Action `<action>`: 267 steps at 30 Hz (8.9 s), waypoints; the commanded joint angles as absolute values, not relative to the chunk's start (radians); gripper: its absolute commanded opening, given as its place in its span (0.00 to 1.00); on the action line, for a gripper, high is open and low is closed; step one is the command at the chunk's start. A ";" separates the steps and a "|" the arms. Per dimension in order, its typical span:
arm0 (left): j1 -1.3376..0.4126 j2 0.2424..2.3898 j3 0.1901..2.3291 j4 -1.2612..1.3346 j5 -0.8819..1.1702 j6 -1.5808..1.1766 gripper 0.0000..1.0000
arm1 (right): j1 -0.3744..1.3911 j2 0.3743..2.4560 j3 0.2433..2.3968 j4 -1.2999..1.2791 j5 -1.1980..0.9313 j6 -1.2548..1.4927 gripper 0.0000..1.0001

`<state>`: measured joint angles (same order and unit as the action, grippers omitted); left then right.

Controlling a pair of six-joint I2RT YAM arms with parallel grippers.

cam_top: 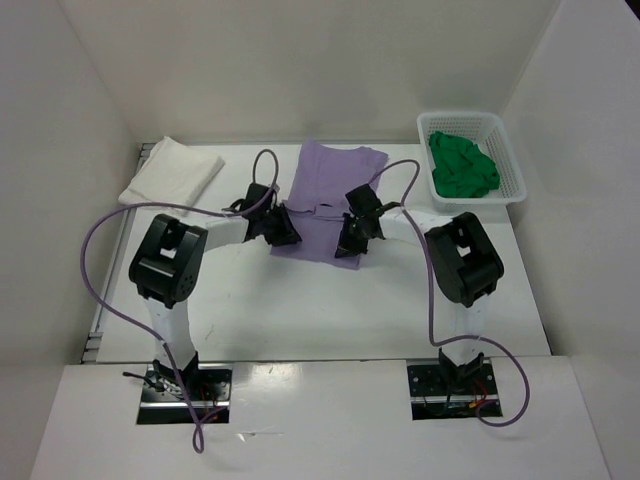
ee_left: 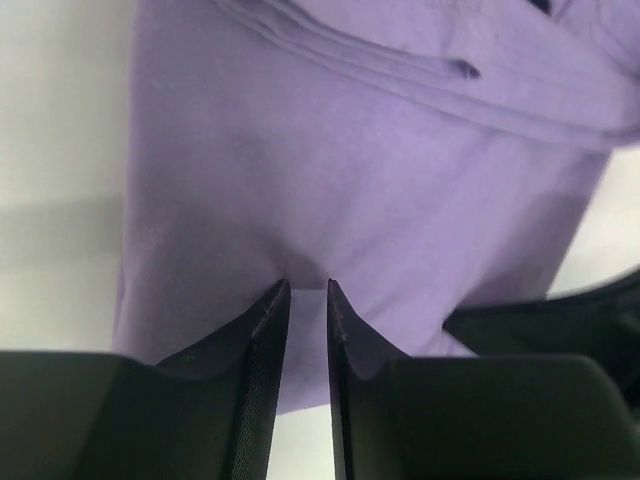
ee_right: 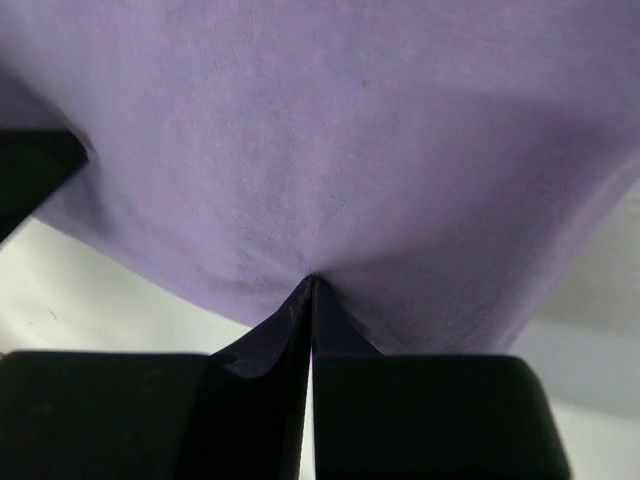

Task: Fold and stack the t-shirts
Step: Fold the folded rectangular tshirt in 1/3 of the way, then grab one side of the 2/3 rectangular tshirt with both arms, then fold the long partially folded tshirt into a neat square, then smooth out wrinkles on the folded tshirt, then put the neatly folded tshirt into the corner of the board with the left arm, then grab crumpled tshirt from bin with the right arm

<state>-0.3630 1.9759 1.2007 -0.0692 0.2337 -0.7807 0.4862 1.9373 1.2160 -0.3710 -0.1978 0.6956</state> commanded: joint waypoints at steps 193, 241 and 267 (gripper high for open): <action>-0.163 2.070 1.339 -0.041 0.198 -0.782 0.63 | 0.360 1.539 1.112 -0.371 -0.314 0.614 0.40; 0.246 1.485 1.075 -0.038 0.114 -0.905 0.94 | 0.360 1.658 1.236 -0.438 -0.259 0.578 0.93; -0.373 1.608 0.829 0.075 0.765 -0.936 1.00 | -0.083 2.097 2.077 -0.683 0.190 0.563 0.28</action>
